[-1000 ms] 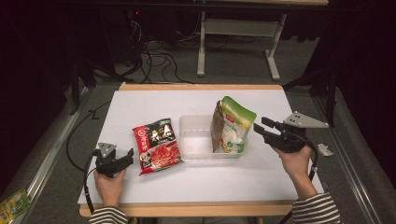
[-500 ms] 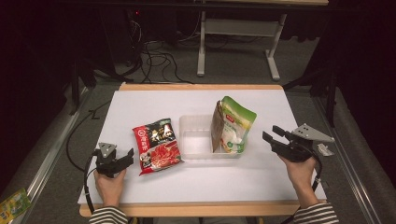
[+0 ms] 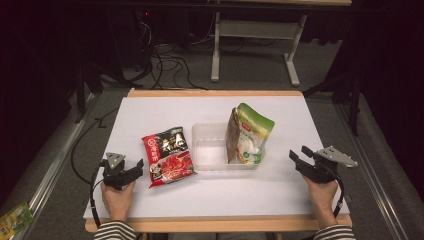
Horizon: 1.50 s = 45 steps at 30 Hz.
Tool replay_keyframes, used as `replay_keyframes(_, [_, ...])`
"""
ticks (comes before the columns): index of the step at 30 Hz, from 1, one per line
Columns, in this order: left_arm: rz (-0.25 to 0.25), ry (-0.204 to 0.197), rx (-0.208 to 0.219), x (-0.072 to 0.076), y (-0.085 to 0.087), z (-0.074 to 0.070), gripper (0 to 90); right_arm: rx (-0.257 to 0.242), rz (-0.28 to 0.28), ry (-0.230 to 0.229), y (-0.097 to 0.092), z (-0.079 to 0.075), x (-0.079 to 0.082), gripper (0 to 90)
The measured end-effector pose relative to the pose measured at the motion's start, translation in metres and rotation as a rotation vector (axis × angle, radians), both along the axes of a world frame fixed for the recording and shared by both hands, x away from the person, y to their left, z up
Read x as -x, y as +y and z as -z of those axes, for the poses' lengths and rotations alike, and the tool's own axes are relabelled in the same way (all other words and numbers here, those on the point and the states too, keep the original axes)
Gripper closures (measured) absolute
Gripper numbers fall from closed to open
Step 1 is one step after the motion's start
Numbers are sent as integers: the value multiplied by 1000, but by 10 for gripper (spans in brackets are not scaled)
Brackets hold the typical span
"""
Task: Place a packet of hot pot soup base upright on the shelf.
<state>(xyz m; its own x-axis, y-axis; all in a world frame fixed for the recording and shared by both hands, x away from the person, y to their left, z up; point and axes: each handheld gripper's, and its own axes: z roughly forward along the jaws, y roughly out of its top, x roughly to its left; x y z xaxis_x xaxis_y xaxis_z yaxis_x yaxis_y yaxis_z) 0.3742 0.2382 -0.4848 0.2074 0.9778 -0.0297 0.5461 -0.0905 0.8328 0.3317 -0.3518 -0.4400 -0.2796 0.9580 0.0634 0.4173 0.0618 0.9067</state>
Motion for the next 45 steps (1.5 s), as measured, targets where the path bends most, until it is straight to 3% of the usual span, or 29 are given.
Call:
replay_keyframes(12, [58, 48, 61, -3, 6, -4, 309, 56, -6, 38, 4, 29, -6, 465])
replay_keyframes(15, [70, 35, 79, 0, 6, -12, 323, 62, -7, 40, 3, 32, -6, 465])
replay_keyframes(18, [101, 44, 62, -1, 2, -22, 331, 41, 1, 43, 1, 33, -5, 465])
replay_keyframes(24, [149, 88, 46, -8, -13, -33, 335, 61, 0, 37, 3, 34, -4, 468])
replay_keyframes(28, [153, 117, 6, -14, -22, -33, 376, 54, -1, 17, 1, 35, -3, 468])
replay_keyframes(38, [150, 185, -44, -30, -39, -30, 498, 64, 3, 8, 3, 35, -1, 469])
replay_keyframes(43, [136, 201, -16, -35, -43, -27, 579, 93, -5, -1, 6, 35, 0, 469])
replay_keyframes(45, [126, 199, -22, -35, -44, -26, 628, 94, -5, -3, 6, 35, 0, 469])
